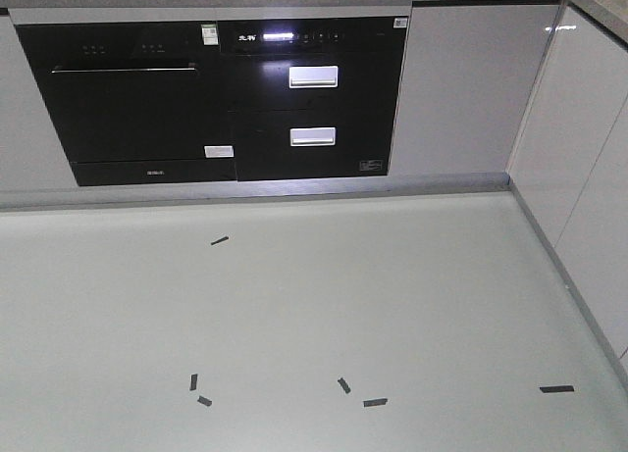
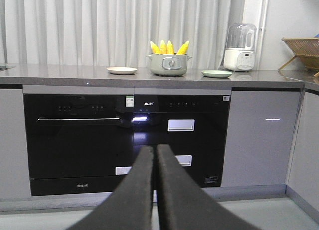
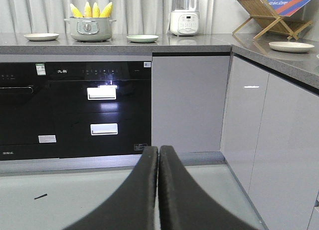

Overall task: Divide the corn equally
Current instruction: 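Drive the base forward toward the counter with the pot and plates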

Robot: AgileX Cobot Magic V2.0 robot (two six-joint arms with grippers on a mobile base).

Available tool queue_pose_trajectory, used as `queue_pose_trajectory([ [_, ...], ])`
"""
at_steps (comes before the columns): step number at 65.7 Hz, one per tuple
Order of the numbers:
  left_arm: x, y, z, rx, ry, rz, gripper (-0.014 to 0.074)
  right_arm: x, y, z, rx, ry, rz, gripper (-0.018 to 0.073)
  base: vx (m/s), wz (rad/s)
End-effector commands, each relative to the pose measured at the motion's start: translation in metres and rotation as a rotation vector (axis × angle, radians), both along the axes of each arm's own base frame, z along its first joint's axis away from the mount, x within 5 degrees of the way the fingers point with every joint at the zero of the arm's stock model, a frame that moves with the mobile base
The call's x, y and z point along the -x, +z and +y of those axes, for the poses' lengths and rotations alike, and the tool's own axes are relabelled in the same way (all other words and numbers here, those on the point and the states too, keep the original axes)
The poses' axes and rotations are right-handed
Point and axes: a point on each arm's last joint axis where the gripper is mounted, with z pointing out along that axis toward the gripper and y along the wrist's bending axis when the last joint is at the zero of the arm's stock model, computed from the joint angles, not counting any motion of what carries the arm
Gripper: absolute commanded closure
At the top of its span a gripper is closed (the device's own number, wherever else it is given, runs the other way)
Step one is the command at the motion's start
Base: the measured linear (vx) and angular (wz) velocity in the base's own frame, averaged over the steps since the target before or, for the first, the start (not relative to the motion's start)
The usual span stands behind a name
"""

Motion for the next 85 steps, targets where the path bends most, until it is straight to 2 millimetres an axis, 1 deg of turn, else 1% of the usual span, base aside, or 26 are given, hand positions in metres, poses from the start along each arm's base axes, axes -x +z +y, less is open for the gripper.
queue_pose_trajectory([
  [1, 0.0015, 0.0033, 0.0002, 0.019, 0.000, -0.081, 0.0603, -0.0003, 0.0038, -0.0001, 0.018, -0.001, -0.069, 0.0560, 0.04, -0.03],
  [85, 0.0015, 0.0033, 0.0002, 0.019, 0.000, -0.081, 0.0603, -0.0003, 0.0039, -0.0001, 0.019, -0.001, -0.070, 0.0560, 0.07, -0.02],
])
